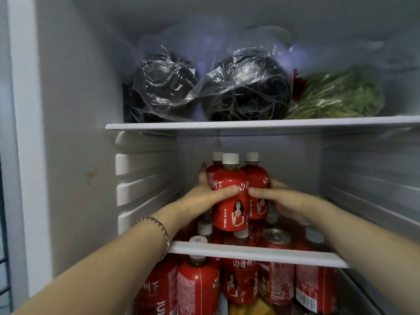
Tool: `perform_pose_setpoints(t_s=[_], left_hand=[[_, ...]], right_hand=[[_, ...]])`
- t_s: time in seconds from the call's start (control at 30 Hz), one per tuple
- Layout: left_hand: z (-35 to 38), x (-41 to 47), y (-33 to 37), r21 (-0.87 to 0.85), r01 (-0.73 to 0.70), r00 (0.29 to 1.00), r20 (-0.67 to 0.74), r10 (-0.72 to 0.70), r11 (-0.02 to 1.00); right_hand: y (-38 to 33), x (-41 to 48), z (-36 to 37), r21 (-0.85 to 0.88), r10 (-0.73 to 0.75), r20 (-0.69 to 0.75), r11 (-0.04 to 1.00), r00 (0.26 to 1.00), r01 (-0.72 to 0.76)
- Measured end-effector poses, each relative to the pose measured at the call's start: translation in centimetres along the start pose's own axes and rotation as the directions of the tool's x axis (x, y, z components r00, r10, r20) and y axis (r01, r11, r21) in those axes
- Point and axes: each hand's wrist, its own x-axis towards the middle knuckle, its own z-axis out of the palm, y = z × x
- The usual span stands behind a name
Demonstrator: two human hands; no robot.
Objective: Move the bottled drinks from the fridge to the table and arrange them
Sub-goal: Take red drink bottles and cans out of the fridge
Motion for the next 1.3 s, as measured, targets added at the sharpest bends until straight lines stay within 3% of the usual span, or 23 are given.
perform_pose_setpoints(t_s=[0.23,0.47,1.03,1.3], left_hand=[[-0.9,-1.1,0.1,-0.141,-0.04,0.994,0.098,0.054,0.989],[-0.6,-1.4,0.1,-0.208,-0.04,0.997,0.062,0.054,0.977],[1.5,-6.7,4.0,-0.357,-0.076,0.97,-0.245,-0.014,0.931],[3.3,-17.5,7.8,-0.247,-0.108,0.891,-0.454,-0.017,0.963]], right_hand=[[-0.1,0.9,0.6,0.116,0.008,-0.008,0.993,1.0,-0.007],[0.3,1.1,1.0,0.191,-0.005,-0.049,0.981,0.999,0.015],[-2.9,-3.7,2.7,0.228,-0.082,-0.087,0.969,0.993,0.099],[-4.1,-10.7,6.8,0.415,-0.199,0.134,0.901,0.971,0.128]])
